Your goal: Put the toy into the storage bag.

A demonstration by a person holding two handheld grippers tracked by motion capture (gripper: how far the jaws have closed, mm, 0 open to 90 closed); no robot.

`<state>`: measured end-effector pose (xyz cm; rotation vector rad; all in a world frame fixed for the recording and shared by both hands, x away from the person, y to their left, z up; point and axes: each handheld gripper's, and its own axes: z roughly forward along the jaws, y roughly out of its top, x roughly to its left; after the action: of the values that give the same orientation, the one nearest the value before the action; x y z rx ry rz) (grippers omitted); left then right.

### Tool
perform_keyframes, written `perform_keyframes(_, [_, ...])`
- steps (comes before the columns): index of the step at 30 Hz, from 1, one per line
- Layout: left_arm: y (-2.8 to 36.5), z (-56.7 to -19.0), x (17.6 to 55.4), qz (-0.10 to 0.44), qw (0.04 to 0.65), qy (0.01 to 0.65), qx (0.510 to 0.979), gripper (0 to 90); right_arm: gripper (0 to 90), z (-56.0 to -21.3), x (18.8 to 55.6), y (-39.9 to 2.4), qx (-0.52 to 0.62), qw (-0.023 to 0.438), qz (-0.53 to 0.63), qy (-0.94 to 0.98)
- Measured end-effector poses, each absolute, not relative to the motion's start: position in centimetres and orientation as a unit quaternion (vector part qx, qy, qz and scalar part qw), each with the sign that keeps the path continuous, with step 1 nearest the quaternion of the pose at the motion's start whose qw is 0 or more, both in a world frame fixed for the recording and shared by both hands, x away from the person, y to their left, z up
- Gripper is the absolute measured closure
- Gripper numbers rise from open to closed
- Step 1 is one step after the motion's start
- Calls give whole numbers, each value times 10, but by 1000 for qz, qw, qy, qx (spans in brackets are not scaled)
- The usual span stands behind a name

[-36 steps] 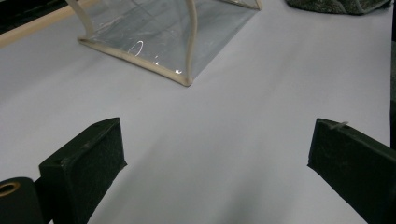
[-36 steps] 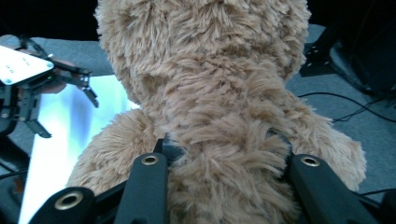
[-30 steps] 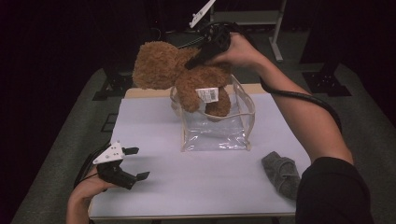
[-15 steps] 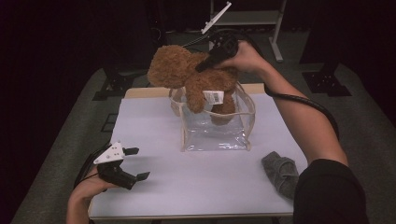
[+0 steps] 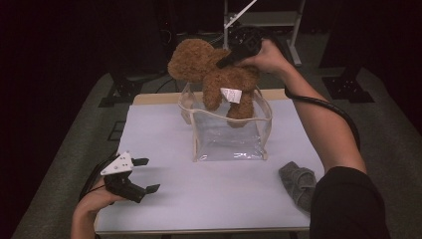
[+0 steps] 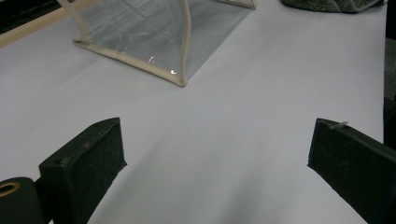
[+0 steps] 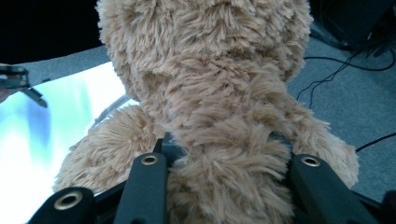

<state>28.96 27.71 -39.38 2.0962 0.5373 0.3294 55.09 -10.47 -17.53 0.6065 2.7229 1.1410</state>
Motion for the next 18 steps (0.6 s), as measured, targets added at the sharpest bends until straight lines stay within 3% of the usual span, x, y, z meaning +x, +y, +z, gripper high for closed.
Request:
perform_keyframes(7, [276, -394, 289, 133, 459, 215, 852, 31, 619, -180, 544, -99, 185, 72, 364, 910])
perform_keyframes(18, [274, -394, 289, 131, 459, 215, 852, 31, 620, -221, 533, -101, 178, 41, 345, 920])
